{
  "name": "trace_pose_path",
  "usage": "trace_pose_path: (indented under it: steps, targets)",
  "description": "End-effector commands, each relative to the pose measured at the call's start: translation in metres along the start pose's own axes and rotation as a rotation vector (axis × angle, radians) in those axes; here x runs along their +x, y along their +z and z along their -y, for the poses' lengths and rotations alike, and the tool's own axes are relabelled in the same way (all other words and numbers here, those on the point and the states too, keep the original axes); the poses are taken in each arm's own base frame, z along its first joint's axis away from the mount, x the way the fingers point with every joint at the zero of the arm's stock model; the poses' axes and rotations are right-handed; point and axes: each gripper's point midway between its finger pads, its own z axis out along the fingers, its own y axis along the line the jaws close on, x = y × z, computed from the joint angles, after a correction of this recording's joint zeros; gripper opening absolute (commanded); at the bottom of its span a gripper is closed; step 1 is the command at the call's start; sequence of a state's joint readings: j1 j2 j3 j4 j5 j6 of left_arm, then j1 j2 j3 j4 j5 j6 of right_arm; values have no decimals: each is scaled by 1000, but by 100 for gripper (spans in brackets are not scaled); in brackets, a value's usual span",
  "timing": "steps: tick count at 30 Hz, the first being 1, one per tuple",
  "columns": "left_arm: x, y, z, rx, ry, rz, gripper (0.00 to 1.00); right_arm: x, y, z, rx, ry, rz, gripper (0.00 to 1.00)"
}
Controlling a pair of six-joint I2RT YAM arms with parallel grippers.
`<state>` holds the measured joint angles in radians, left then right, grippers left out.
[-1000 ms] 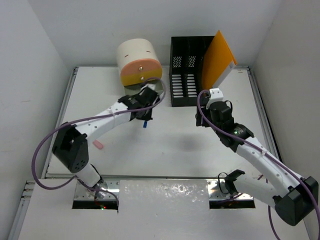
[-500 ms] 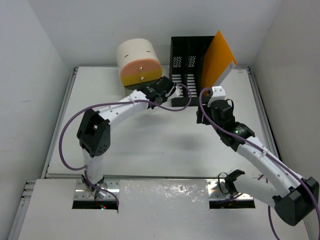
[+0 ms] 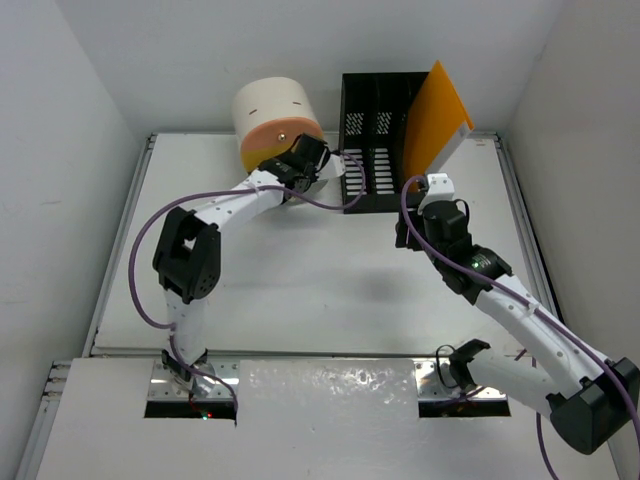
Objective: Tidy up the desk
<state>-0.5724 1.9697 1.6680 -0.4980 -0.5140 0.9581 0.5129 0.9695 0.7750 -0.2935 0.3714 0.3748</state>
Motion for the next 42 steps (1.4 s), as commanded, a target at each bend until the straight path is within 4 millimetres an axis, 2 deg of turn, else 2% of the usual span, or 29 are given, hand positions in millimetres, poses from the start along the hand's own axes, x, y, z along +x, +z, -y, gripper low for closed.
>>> trace_pose_path:
  steps: [1, 5, 8, 9, 10, 14, 17, 20, 21, 23, 24, 25, 26, 27, 28, 29, 30, 31, 32, 33, 35, 36, 37, 38, 40, 41, 42]
  targets:
    - [-13, 12, -15, -46, 25, 66, 0, -21, -7, 3, 16, 24, 53, 59]
    - [-12, 16, -15, -66, 21, 54, 3, -24, -9, 6, 28, 9, 53, 59]
    - [-11, 19, -16, -87, 2, 58, 31, -28, -11, 6, 28, 8, 64, 59]
    - [-12, 21, -15, -89, -5, 61, 73, -29, -11, 6, 27, 8, 67, 59]
    - [-13, 22, -15, -91, -13, 65, 100, -28, -11, 6, 26, 7, 65, 59]
    - [-21, 18, -18, -82, -72, 109, 100, -29, -12, 5, 20, 1, 63, 59]
    - [-37, -3, -35, -74, -218, 201, 100, -31, -12, 6, 26, -5, 67, 59]
    - [-44, -41, -73, -123, -505, 278, 100, -31, -13, 9, 35, -12, 75, 59]
    - [-43, -50, -80, -119, -570, 281, 100, -31, -13, 9, 38, -13, 77, 59]
    - [-39, -68, -75, -67, -719, 292, 100, -31, -13, 9, 38, -16, 81, 59]
    - [-39, -80, -80, -65, -773, 310, 100, -31, -13, 10, 39, -14, 81, 59]
    - [-39, -85, -68, -16, -862, 316, 100, -31, -12, 9, 38, -12, 87, 59]
    - [-33, -104, -75, -7, -927, 352, 100, -29, -12, 9, 38, -10, 86, 59]
    - [-30, -112, -72, 23, -985, 367, 100, -28, -11, 9, 39, -9, 83, 59]
    - [-24, -110, -56, 107, -1081, 361, 100, -27, -11, 10, 42, -4, 85, 59]
    - [-20, -130, -59, 155, -1102, 417, 100, -25, -10, 10, 41, 1, 82, 59]
    - [-13, -130, -40, 235, -1136, 412, 100, -23, -10, 10, 42, 3, 80, 59]
    - [-11, -136, -34, 313, -1197, 445, 100, -23, -9, 10, 40, 5, 81, 59]
    - [-2, -155, -44, 288, -1245, 495, 100, -19, -9, 10, 38, 6, 73, 59]
    - [13, -149, -29, 291, -1279, 447, 100, -18, -9, 10, 40, 10, 74, 59]
    - [51, -152, -26, 193, -1411, 326, 100, -13, -8, 11, 39, 13, 68, 59]
    - [83, -147, -27, 48, -1469, 210, 100, -14, -8, 10, 38, 17, 73, 59]
    - [99, -150, -27, -12, -1545, 161, 100, -11, -7, 11, 42, 16, 70, 59]
    - [135, -148, -17, -146, -1627, 15, 100, -12, -7, 11, 42, 19, 79, 59]
    - [164, -151, -3, -213, -1665, -96, 100, -9, -6, 13, 48, 21, 78, 59]
    - [178, -151, 14, -227, -1676, -178, 100, -8, -5, 12, 47, 20, 77, 59]
    - [192, -151, 17, -290, -1756, -219, 99, -8, -4, 12, 49, 21, 79, 59]
